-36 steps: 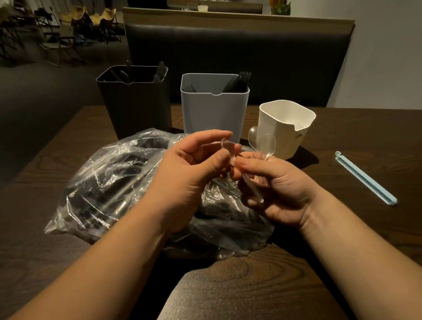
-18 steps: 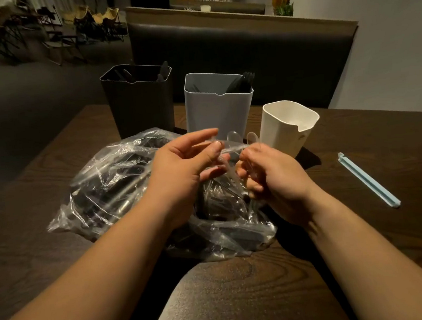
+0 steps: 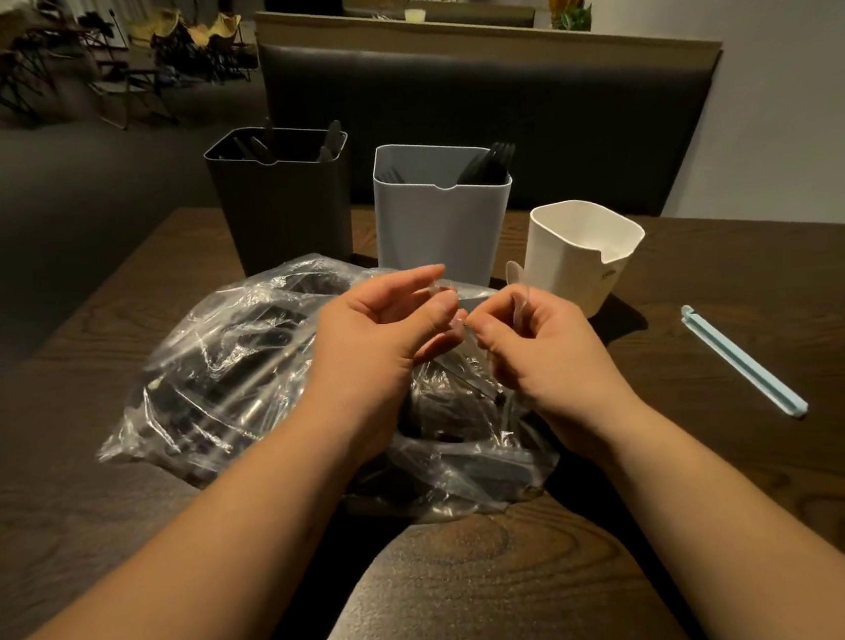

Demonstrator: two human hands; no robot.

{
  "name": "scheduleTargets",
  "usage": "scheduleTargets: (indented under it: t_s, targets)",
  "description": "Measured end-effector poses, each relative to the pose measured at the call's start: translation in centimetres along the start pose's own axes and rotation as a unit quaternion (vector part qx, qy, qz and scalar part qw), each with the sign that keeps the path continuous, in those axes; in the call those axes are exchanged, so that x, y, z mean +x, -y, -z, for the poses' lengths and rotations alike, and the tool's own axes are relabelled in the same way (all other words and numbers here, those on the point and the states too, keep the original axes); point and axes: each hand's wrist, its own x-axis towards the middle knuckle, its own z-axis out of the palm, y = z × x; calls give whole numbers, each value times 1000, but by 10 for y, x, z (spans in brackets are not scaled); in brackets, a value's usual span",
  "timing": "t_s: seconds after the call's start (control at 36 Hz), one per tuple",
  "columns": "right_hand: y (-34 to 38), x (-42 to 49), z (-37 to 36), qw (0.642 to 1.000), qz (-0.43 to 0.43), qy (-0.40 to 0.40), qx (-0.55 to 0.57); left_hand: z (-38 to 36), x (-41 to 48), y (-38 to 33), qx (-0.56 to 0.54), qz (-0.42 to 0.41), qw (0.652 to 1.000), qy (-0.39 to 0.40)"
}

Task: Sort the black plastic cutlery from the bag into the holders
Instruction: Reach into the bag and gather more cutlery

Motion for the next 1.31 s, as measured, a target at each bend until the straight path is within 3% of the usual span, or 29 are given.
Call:
scheduleTargets:
  t_s: [0.08, 0.19, 0.33, 0.5, 0.69, 1.08, 1.31]
  targets:
    - [-1, 1, 0, 1000, -7, 2, -20, 0, 1, 0, -2, -4, 1000, -7]
    - [1, 3, -1, 997, -63, 4, 49, 1, 4, 1, -5, -9, 1000, -18]
    - [-3, 6, 3, 997, -77, -20, 20, 2, 5, -1, -12, -11, 1000, -16]
    - [1, 3, 7, 998, 6, -33, -43, 4, 5, -1, -15, 11, 1000, 20]
    - [2, -1, -1, 996, -24, -50, 68, 4, 4, 6, 38, -5, 998, 49]
    - [2, -2, -1, 985, -72, -56, 144, -1, 1, 12, 42, -26, 996, 71]
    - [5, -4, 0, 993, -38, -74, 82, -1, 2, 18, 68, -54, 995, 53]
